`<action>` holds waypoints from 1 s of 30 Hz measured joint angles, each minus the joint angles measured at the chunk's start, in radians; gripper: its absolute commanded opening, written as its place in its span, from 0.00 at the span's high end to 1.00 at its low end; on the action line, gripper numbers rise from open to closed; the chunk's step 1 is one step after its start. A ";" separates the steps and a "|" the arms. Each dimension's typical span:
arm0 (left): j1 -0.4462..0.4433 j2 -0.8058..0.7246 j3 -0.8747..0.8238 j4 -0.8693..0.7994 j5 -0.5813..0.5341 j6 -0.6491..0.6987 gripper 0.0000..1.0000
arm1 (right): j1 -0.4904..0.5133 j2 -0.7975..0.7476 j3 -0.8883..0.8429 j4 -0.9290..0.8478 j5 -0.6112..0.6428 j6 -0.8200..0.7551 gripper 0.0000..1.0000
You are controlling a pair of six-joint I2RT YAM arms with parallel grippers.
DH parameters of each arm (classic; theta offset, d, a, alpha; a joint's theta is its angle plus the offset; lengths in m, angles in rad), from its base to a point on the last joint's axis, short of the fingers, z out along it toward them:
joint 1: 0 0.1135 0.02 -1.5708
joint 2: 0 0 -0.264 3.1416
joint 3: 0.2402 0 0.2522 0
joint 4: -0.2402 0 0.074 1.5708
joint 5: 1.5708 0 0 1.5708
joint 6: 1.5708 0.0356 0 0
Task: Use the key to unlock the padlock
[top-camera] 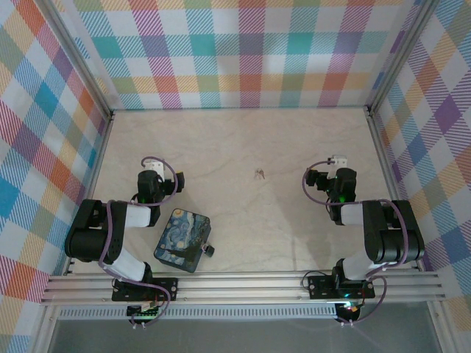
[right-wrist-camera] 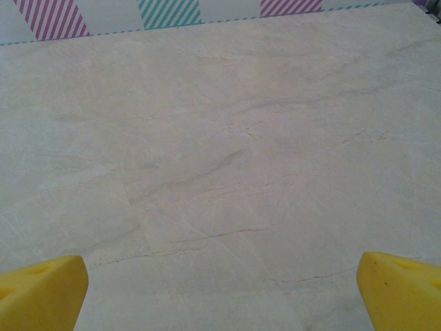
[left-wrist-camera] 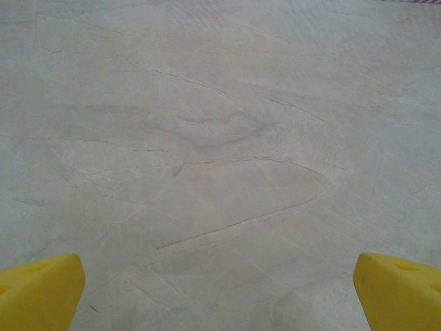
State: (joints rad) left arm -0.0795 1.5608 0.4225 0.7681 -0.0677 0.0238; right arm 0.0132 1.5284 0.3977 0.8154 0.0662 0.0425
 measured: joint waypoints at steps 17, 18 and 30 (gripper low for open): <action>0.005 -0.102 0.264 -0.456 -0.132 -0.053 0.00 | 0.000 -0.150 0.158 -0.367 0.049 0.051 0.02; -0.003 -0.114 0.329 -0.548 -0.164 -0.092 0.02 | 0.000 -0.158 0.221 -0.446 0.045 0.076 0.02; -0.301 -0.157 0.745 -1.632 -0.228 -0.519 0.19 | 0.144 -0.116 0.455 -0.995 -0.127 0.235 0.03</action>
State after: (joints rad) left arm -0.3801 1.4040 1.1675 -0.8635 -0.2955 -0.4950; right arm 0.1570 1.4128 0.8524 -0.1799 -0.0612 0.2779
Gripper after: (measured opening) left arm 0.831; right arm 0.973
